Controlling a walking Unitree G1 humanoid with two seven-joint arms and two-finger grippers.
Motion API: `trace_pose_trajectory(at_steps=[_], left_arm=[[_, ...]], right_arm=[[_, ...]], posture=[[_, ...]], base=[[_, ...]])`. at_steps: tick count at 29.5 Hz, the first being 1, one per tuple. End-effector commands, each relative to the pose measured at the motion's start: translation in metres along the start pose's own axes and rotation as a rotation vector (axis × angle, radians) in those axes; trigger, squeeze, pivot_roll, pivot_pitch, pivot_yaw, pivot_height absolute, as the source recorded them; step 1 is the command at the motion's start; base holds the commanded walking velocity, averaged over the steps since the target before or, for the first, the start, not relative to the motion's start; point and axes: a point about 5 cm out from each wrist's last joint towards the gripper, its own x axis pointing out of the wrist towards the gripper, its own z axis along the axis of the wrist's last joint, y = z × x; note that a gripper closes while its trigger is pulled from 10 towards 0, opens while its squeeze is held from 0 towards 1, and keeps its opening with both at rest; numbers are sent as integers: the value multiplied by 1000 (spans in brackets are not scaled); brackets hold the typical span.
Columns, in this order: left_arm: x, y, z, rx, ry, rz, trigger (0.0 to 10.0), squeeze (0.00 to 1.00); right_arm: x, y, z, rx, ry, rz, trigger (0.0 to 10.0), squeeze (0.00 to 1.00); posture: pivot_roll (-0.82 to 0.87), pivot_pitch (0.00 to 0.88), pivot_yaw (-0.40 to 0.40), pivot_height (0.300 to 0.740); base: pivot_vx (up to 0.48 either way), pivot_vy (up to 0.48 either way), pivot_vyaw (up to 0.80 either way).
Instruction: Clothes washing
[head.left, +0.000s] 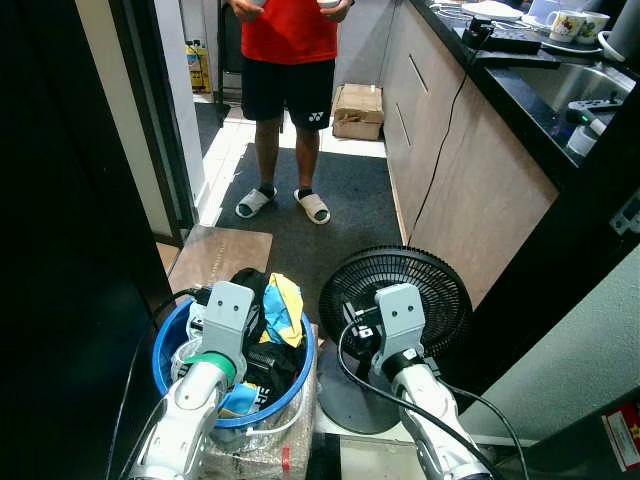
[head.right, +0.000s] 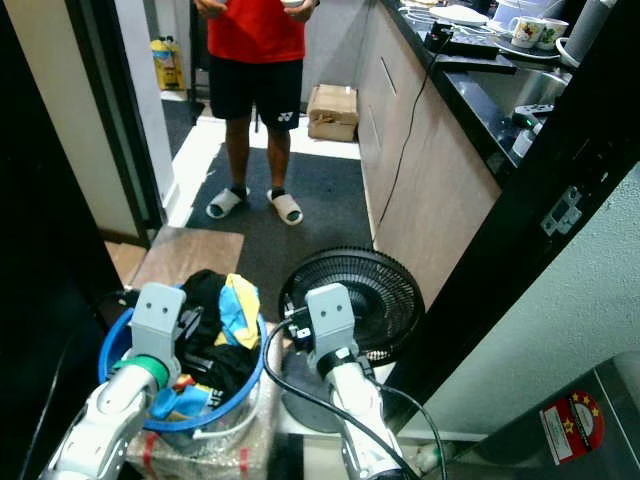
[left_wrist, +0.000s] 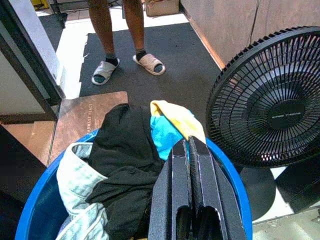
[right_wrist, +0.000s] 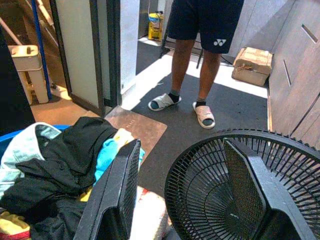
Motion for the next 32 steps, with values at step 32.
trace_pose_trajectory(at_steps=[32], left_arm=[[1,-3,-1,-14,-6,-4,10000,0]], right_arm=[[0,-1,-2,-26,5,19,10000,0]], posture=[[109,0,-14,740]], base=[[-57,0,0]])
